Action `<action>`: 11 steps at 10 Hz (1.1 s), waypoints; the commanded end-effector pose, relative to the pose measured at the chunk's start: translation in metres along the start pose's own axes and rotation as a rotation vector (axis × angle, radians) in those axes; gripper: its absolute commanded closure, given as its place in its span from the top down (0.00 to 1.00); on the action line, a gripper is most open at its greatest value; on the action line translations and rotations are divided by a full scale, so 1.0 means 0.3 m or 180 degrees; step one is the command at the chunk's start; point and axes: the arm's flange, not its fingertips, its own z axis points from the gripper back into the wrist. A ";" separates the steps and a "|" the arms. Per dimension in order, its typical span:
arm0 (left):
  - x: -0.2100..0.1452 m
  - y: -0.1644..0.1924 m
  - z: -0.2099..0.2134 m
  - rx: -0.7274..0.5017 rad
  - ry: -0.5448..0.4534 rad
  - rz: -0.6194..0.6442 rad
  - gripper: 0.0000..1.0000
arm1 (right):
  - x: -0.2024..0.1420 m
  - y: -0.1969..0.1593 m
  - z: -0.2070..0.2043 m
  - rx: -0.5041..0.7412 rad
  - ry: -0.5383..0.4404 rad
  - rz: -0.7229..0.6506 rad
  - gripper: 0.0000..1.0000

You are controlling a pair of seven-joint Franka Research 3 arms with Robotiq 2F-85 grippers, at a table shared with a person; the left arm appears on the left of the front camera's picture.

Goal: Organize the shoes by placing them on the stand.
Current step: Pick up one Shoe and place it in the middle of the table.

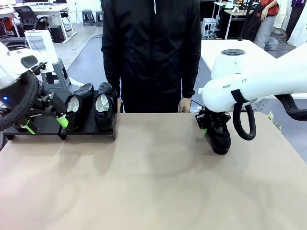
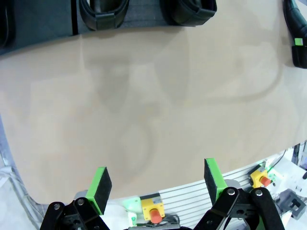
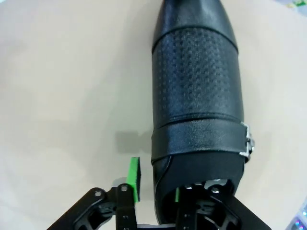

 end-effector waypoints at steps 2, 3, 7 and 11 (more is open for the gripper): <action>0.005 0.005 0.000 -0.0051 0.0013 -0.0039 1.00 | -0.010 0.017 0.013 -0.0163 0.0096 -0.0174 0.00; 0.005 0.005 0.000 -0.0051 0.0013 -0.0039 1.00 | -0.014 0.017 0.022 -0.0214 0.0087 -0.0207 0.00; 0.005 0.005 0.000 -0.0051 0.0013 -0.0039 1.00 | -0.052 0.019 0.087 -0.0210 0.0086 -0.0351 0.00; 0.005 0.005 0.000 -0.0051 0.0013 -0.0039 1.00 | -0.377 0.149 0.321 0.0079 -0.0316 -0.0229 0.00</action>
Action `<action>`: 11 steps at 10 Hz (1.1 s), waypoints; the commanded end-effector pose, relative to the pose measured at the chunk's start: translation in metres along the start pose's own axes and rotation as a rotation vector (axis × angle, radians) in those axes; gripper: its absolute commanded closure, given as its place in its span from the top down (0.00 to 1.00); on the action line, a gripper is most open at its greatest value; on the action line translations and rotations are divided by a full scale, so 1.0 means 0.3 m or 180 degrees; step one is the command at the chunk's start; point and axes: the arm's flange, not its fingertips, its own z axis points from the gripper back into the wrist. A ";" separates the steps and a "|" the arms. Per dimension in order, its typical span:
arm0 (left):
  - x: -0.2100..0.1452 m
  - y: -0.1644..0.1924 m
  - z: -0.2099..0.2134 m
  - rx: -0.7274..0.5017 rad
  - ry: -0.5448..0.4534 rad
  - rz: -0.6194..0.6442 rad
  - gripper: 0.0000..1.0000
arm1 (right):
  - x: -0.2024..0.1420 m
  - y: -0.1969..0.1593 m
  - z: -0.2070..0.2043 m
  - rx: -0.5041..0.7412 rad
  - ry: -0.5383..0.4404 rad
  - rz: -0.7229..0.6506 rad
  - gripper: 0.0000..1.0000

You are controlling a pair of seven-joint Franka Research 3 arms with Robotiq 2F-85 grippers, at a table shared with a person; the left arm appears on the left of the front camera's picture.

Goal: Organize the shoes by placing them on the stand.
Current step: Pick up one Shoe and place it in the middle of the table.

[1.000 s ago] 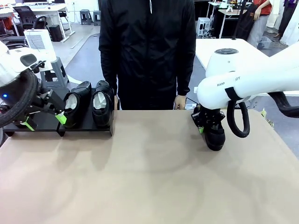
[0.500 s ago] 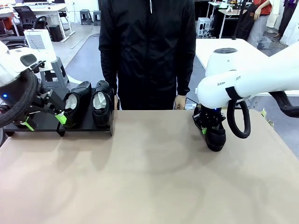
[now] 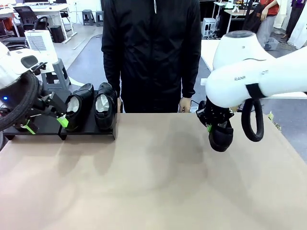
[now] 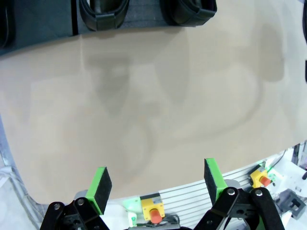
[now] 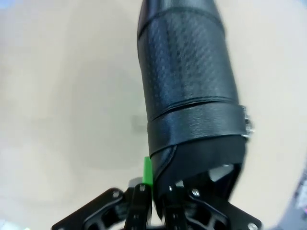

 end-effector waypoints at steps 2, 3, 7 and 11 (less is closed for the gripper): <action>0.003 0.005 0.002 -0.0051 0.0009 -0.0040 1.00 | 0.000 0.000 0.000 0.0000 0.0000 0.0000 0.00; 0.003 0.005 0.002 -0.0051 0.0009 -0.0040 1.00 | 0.000 0.000 0.000 0.0000 0.0000 0.0000 0.00; 0.003 0.005 0.002 -0.0051 0.0009 -0.0040 1.00 | -0.253 0.179 0.033 -0.0221 -0.0151 -0.0132 0.00; 0.003 0.005 0.002 -0.0051 0.0009 -0.0040 1.00 | -0.433 0.427 -0.073 -0.0259 0.0059 -0.0143 0.00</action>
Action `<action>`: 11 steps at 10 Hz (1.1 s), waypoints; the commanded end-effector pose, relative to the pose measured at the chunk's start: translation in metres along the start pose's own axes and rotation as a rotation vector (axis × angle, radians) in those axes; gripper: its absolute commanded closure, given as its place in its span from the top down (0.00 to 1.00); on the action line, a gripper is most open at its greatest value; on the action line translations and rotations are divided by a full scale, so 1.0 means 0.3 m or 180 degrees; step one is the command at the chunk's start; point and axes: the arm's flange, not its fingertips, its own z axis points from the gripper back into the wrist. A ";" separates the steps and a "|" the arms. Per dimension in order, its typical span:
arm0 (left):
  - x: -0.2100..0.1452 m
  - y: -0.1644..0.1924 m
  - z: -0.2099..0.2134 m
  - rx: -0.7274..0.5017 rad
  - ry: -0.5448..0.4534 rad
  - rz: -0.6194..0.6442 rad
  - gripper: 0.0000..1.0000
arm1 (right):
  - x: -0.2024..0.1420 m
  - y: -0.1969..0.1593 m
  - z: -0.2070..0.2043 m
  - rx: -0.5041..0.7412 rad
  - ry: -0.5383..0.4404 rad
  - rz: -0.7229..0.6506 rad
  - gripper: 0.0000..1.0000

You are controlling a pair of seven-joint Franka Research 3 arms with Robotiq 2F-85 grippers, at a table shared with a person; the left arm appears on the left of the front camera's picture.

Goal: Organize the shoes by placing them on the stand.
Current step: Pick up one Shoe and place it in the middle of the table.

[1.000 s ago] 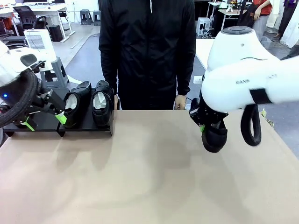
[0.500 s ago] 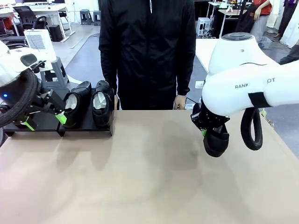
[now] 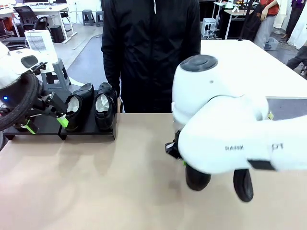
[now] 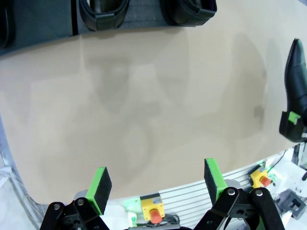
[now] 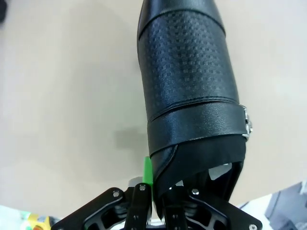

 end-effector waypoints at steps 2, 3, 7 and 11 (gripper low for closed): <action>0.002 0.005 0.001 -0.0051 0.0009 -0.0039 1.00 | 0.042 0.072 -0.103 -0.0062 0.0115 -0.0128 0.00; 0.002 0.005 0.001 -0.0051 0.0009 -0.0039 1.00 | 0.034 0.089 -0.117 -0.0036 0.0109 0.0007 0.00; 0.002 0.005 0.001 -0.0051 0.0009 -0.0039 1.00 | 0.027 0.101 -0.155 -0.0044 0.0210 0.0129 0.16; 0.002 0.005 0.001 -0.0051 0.0009 -0.0039 1.00 | 0.030 0.076 -0.119 0.0003 0.0202 0.0178 0.89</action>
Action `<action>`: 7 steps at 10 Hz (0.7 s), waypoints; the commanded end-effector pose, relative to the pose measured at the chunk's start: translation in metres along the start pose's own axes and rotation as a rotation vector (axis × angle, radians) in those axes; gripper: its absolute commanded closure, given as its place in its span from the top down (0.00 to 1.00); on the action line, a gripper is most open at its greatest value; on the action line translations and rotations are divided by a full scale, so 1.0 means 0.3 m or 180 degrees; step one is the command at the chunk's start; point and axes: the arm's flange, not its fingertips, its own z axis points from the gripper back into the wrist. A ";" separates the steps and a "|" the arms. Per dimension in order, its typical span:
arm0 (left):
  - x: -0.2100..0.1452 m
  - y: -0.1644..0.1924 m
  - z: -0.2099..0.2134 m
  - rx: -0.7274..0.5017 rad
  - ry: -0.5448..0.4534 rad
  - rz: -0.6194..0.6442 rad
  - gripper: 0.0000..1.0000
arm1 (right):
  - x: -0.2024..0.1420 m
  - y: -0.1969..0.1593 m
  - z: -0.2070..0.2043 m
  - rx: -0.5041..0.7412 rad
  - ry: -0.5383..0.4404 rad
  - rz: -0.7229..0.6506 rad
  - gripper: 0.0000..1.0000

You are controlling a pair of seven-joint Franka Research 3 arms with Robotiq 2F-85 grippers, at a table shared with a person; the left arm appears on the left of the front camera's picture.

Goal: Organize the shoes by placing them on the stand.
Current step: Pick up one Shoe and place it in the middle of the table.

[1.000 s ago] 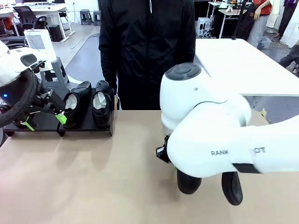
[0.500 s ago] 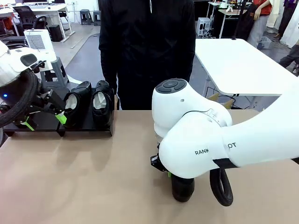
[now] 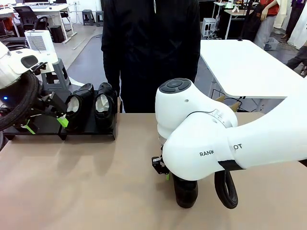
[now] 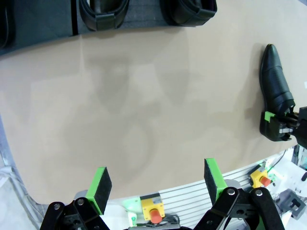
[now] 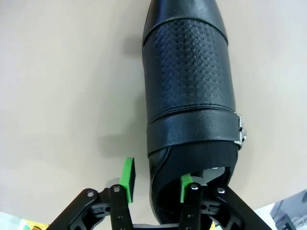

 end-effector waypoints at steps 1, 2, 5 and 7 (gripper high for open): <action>0.002 0.005 0.001 -0.0052 0.0009 -0.0040 1.00 | -0.002 -0.025 0.071 0.0038 -0.0123 0.0084 1.00; 0.002 0.005 0.001 -0.0052 0.0009 -0.0040 1.00 | -0.006 -0.042 0.099 0.0109 -0.0100 0.0143 1.00; 0.002 0.005 0.001 -0.0052 0.0009 -0.0040 1.00 | -0.010 -0.082 0.133 0.0377 0.0043 0.0381 1.00; 0.002 0.005 0.001 -0.0052 0.0009 -0.0040 1.00 | 0.003 -0.030 0.121 0.0176 -0.0103 0.0155 1.00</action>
